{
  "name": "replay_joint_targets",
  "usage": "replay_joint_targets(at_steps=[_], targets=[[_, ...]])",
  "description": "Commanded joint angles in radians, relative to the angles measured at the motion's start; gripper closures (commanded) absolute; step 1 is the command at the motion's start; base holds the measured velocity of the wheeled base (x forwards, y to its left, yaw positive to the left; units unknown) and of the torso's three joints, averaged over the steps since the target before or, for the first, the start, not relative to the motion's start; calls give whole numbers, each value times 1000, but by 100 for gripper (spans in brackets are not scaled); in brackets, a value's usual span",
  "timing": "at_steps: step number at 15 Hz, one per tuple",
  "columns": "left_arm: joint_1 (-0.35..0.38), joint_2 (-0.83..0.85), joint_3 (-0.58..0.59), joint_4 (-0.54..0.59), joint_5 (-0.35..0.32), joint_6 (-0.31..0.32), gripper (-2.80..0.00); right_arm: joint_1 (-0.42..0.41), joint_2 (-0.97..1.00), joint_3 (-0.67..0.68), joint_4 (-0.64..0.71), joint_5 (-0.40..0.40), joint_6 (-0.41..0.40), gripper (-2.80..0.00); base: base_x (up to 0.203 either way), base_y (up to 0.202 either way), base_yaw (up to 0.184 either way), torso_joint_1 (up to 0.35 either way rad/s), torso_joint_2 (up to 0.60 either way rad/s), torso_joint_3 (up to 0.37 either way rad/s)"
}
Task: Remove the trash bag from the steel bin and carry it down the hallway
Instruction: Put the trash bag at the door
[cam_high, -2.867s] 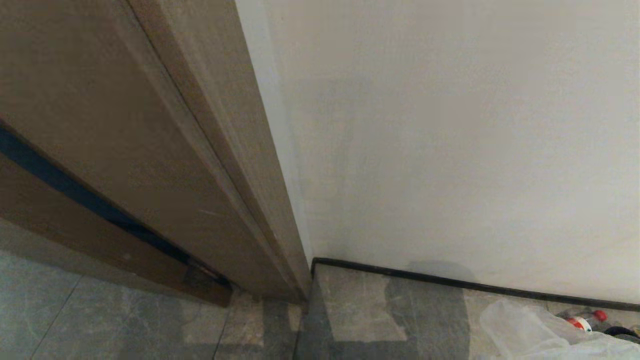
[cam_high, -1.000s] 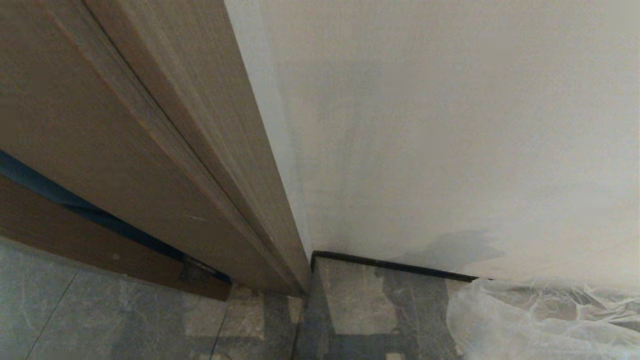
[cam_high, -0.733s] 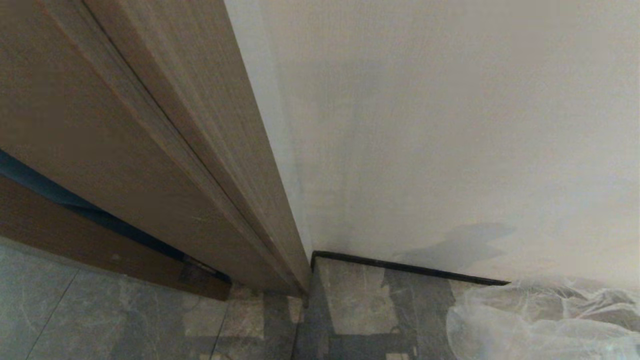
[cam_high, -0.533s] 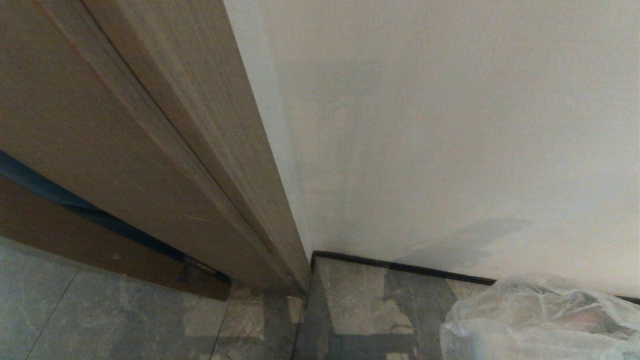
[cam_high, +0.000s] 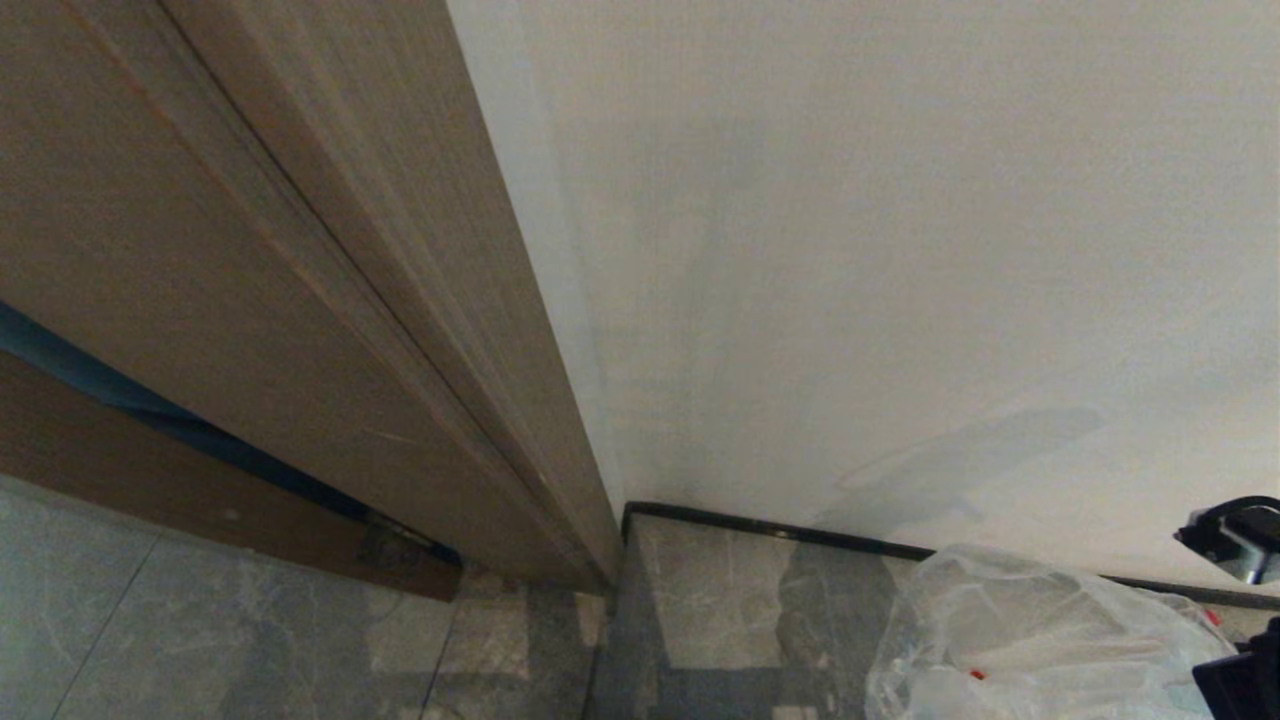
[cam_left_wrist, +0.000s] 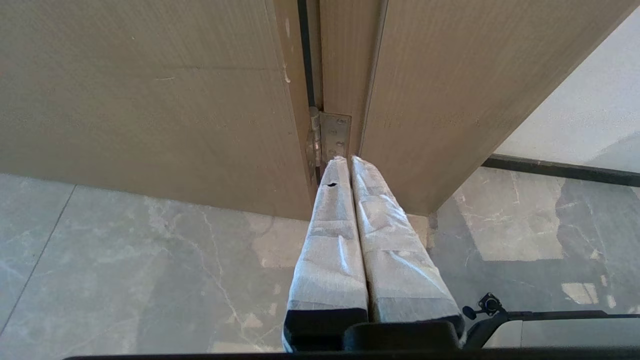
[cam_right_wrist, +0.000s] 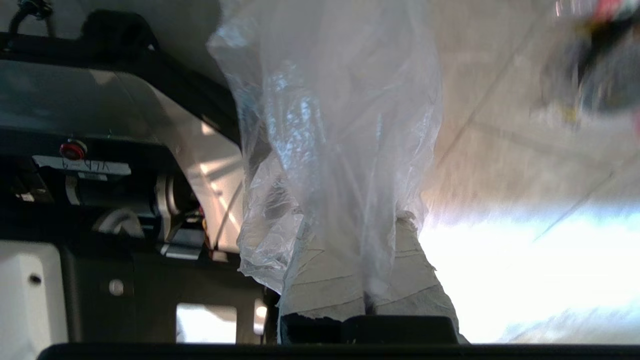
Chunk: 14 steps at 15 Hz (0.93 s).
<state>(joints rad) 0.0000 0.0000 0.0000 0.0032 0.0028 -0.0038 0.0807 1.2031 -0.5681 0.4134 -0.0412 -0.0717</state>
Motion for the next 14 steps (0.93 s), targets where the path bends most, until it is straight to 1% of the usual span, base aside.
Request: replay_joint_targets(at_steps=[1, 3, 5, 7, 8, 9, 11, 12, 14], targets=[[0, 0, 0, 0, 0, -1, 0, 53, 94, -2, -63, -29, 0, 0, 0, 0, 0, 0, 0, 0], [0, -1, 0, 0, 0, -1, 0, 70, 147, -1, -117, -59, 5, 0, 0, 0, 0, 0, 0, 0], [0, 0, 0, 0, 0, -1, 0, 105, 183, 10, -168, -82, 21, 0, 0, 0, 0, 0, 0, 0], [0, 0, 0, -2, 0, -1, 0, 119, 200, 11, -192, -106, 26, 0, 0, 0, 0, 0, 0, 0], [0, 0, 0, 0, 0, -1, 0, 130, 211, 9, -197, -116, 40, -280, 0, 0, 0, 0, 0, 0], [0, 0, 0, 0, 0, -1, 0, 145, 230, 5, -208, -128, 59, -280, 0, 0, 0, 0, 0, 0], [0, 0, 0, 0, 0, -1, 0, 180, 269, 5, -264, -192, 96, -280, 0, 0, 0, 0, 0, 0], [0, -1, 0, 0, 0, -1, 0, 201, 278, 10, -293, -211, 114, -280, 0, 0, 0, 0, 0, 0], [0, -1, 0, 0, 0, 0, 0, 230, 273, 23, -328, -215, 144, -280, 0, 0, 0, 0, 0, 0]])
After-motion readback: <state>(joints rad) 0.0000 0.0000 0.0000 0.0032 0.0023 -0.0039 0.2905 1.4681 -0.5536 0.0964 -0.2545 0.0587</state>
